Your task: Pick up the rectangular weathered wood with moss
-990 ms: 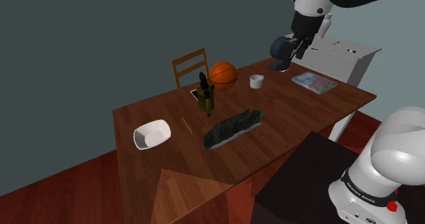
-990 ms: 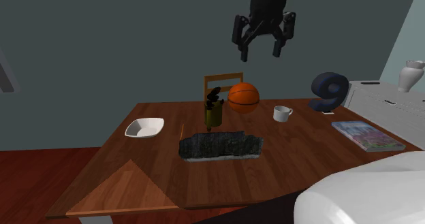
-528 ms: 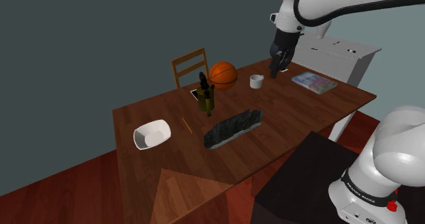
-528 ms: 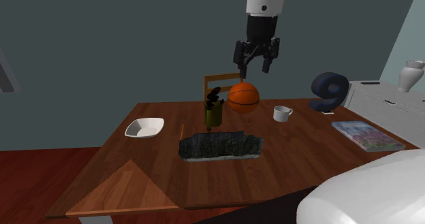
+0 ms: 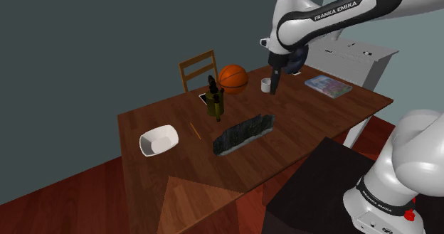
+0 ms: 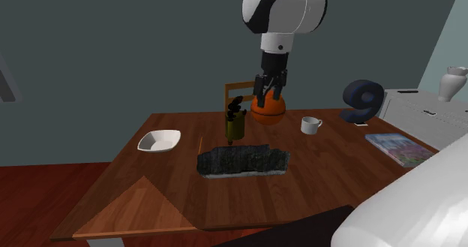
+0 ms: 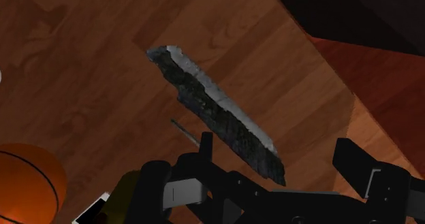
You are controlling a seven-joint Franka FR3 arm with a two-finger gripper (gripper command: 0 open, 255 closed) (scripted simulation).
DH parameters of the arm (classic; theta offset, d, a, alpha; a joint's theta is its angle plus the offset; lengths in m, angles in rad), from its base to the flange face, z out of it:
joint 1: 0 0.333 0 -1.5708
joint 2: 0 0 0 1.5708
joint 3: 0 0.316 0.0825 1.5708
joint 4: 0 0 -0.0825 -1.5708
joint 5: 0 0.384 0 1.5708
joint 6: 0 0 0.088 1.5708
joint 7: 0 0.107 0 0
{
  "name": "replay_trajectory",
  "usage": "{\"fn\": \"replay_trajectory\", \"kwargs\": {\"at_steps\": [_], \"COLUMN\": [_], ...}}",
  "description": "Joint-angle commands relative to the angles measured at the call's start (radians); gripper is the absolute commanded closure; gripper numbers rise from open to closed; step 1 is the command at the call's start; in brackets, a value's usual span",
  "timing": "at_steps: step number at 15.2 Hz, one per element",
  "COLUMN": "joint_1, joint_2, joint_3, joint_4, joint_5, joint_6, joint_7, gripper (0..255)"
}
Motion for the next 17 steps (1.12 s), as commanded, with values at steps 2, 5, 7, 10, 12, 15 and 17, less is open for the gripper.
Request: {"fn": "replay_trajectory", "kwargs": {"at_steps": [2, 5, 7, 10, 12, 15, 17], "joint_1": [0.029, 0.049, 0.057, 0.060, 0.059, 0.053, 0.049], "joint_2": [0.128, 0.250, 0.331, 0.451, 0.528, 0.640, 0.712], "joint_3": [-0.029, -0.042, -0.043, -0.030, -0.015, 0.015, 0.036], "joint_4": [0.049, 0.099, 0.138, 0.201, 0.245, 0.316, 0.365], "joint_5": [0.034, 0.076, 0.106, 0.146, 0.168, 0.190, 0.196], "joint_6": [0.053, 0.093, 0.114, 0.137, 0.148, 0.160, 0.165], "joint_7": [-0.136, -0.267, -0.353, -0.474, -0.549, -0.650, -0.711], "gripper": [0, 0, 0, 0, 0, 0, 0]}}
